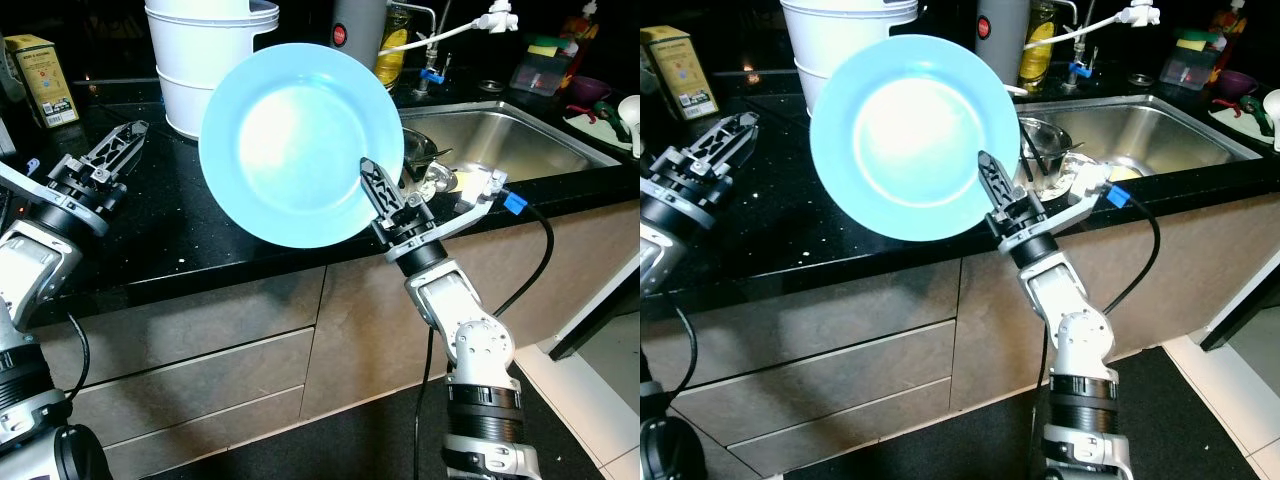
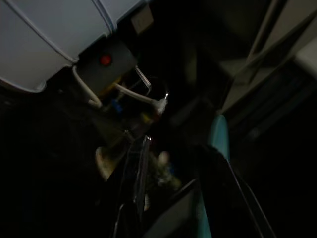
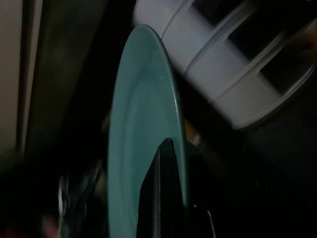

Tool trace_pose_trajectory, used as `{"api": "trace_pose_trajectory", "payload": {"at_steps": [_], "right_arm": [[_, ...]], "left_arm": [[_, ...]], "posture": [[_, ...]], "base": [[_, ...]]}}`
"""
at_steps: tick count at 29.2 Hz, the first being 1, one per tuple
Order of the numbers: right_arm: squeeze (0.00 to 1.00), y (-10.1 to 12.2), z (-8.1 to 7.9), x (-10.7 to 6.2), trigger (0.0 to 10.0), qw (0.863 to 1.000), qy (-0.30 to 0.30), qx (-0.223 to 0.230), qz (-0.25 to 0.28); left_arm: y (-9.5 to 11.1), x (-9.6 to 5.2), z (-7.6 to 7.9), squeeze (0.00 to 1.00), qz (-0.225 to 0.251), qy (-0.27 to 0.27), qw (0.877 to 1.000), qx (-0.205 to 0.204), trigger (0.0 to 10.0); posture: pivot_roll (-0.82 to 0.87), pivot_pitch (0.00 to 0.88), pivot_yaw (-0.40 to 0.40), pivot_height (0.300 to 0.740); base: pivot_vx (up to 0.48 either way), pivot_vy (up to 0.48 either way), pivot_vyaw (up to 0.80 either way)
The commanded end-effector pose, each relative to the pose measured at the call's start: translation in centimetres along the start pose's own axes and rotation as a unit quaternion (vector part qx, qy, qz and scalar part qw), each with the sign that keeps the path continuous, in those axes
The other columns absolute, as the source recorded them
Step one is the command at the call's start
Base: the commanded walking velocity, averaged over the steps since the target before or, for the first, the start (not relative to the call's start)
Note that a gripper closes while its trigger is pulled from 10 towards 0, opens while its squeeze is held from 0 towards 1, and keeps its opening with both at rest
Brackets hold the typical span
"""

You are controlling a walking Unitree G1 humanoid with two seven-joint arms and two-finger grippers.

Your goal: Kitchen organization

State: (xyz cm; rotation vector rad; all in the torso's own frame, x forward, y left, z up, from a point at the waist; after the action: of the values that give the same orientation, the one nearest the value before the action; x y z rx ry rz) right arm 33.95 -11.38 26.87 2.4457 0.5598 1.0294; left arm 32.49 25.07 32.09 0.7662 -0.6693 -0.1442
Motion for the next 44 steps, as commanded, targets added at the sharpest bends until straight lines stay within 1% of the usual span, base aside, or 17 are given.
{"api": "trace_pose_trajectory", "payload": {"at_steps": [1, 7, 10, 13, 15, 17, 18, 20, 22, 23, 24, 29, 38, 40, 42, 43, 44], "right_arm": [[0.0, -1.0, -0.9, -1.2, 0.0, 0.996, 0.04, -0.025, -0.072], [0.0, -2.1, 0.1, -3.9, 0.0, 0.979, 0.019, -0.092, -0.18], [0.0, -2.3, 1.1, -5.1, 0.0, 0.966, -0.002, -0.124, -0.226], [0.0, -2.8, 2.3, -7.2, 0.0, 0.937, -0.027, -0.166, -0.306], [0.0, -2.8, 2.3, -7.2, 0.0, 0.937, -0.027, -0.166, -0.306], [0.0, -3.3, 3.7, -8.6, 0.0, 0.908, -0.058, -0.206, -0.359], [0.0, -3.3, 3.7, -8.6, 0.0, 0.908, -0.058, -0.206, -0.359], [0.0, -3.8, 5.5, -10.2, 0.0, 0.869, -0.097, -0.256, -0.412], [0.0, -4.0, 6.1, -10.8, 0.0, 0.852, -0.109, -0.275, -0.431], [0.0, -4.1, 7.1, -11.8, 0.0, 0.826, -0.127, -0.305, -0.457], [0.0, -4.1, 7.1, -11.8, 0.0, 0.826, -0.127, -0.305, -0.457], [0.0, -4.9, 9.6, -14.6, 0.0, 0.754, -0.173, -0.36, -0.522], [0.0, -8.2, 12.6, -19.0, 0.0, 0.737, -0.259, -0.327, -0.532], [0.0, -10.3, 13.8, -21.3, 7.9, 0.729, -0.306, -0.325, -0.519], [0.0, -11.0, 14.1, -22.0, 7.9, 0.729, -0.321, -0.324, -0.511], [0.0, -11.8, 14.5, -22.7, 10.0, 0.735, -0.351, -0.317, -0.485], [0.0, -12.5, 14.7, -23.4, 10.0, 0.741, -0.382, -0.305, -0.461]], "left_arm": [[-0.6, -0.3, 1.6, 0.0, -0.043, -0.044, 0.996, 0.071, 10.0], [-2.7, -1.5, 2.9, 0.0, -0.144, -0.099, 0.968, 0.183, 10.0], [-4.0, -2.4, 2.7, 0.0, -0.213, -0.11, 0.946, 0.218, 10.0], [-6.3, -4.3, 2.6, 0.0, -0.323, -0.141, 0.897, 0.266, 10.0], [-6.3, -4.3, 2.6, 0.0, -0.323, -0.141, 0.897, 0.266, 10.0], [-8.7, -5.7, 2.4, 0.0, -0.401, -0.155, 0.856, 0.286, 10.0], [-8.7, -5.7, 2.4, 0.0, -0.401, -0.155, 0.856, 0.286, 10.0], [-11.4, -7.7, 2.0, 0.0, -0.491, -0.168, 0.799, 0.303, 10.0], [-12.3, -8.4, 2.0, 0.0, -0.518, -0.172, 0.779, 0.308, 10.0], [-13.6, -9.1, 2.3, 0.0, -0.55, -0.183, 0.753, 0.311, 10.0], [-13.6, -9.1, 2.3, 0.0, -0.55, -0.183, 0.753, 0.311, 10.0], [-16.6, -10.4, 1.5, 0.0, -0.6, -0.165, 0.708, 0.334, 10.0], [-21.3, -11.1, -2.4, 0.0, -0.612, -0.04, 0.679, 0.404, 10.0], [-24.0, -12.5, -3.8, 0.0, -0.611, 0.016, 0.668, 0.426, 10.0], [-24.8, -13.0, -4.2, 0.0, -0.607, 0.031, 0.664, 0.435, 10.0], [-26.2, -13.7, -4.7, 0.0, -0.594, 0.041, 0.675, 0.437, 10.0], [-27.5, -14.4, -4.9, 0.0, -0.587, 0.036, 0.683, 0.434, 10.0]], "posture": [[0.0, 0.136, -0.052, 0.74], [0.0, 0.136, -0.052, 0.74], [0.01, 0.144, -0.048, 0.74], [0.01, 0.148, -0.048, 0.74], [0.01, 0.148, -0.048, 0.74], [0.01, 0.153, -0.048, 0.74], [0.01, 0.153, -0.048, 0.74], [0.01, 0.158, -0.043, 0.74], [0.01, 0.158, -0.043, 0.74], [0.01, 0.158, -0.043, 0.74], [0.01, 0.158, -0.043, 0.74], [0.01, 0.166, -0.037, 0.74], [0.02, 0.174, -0.028, 0.74], [0.02, 0.178, -0.025, 0.74], [0.02, 0.178, -0.024, 0.74], [0.01, 0.177, -0.024, 0.74], [0.01, 0.177, -0.025, 0.74]], "base": [[0.0, 0.0, 0.0], [0.0, 0.0, 0.0], [0.0, 0.0, 0.0], [0.0, 0.0, 0.0], [0.0, 0.0, 0.0], [0.0, 0.0, 0.0], [0.0, 0.0, 0.0], [0.0, 0.0, 0.0], [0.0, 0.0, 0.0], [0.0, 0.0, 0.0], [0.0, 0.0, 0.0], [0.0, 0.0, 0.0], [0.0, 0.0, 0.0], [0.0, 0.0, 0.0], [0.0, 0.0, 0.0], [0.0, 0.0, 0.0], [0.0, 0.0, 0.0]]}}
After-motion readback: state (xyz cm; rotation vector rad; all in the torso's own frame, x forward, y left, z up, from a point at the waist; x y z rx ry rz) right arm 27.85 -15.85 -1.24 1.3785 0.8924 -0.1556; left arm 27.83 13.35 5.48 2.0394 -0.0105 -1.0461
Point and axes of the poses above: a point about 5 cm out from each wrist's last joint towards the gripper, its own x axis pointing out of the wrist towards the gripper, its own y axis along the axis of the wrist's last joint, z = x × y, the point moved 2 cm from there along x, pointing out of the wrist towards the gripper, and after that the axes turned 6 degrees about x, right-handed, at the moved point
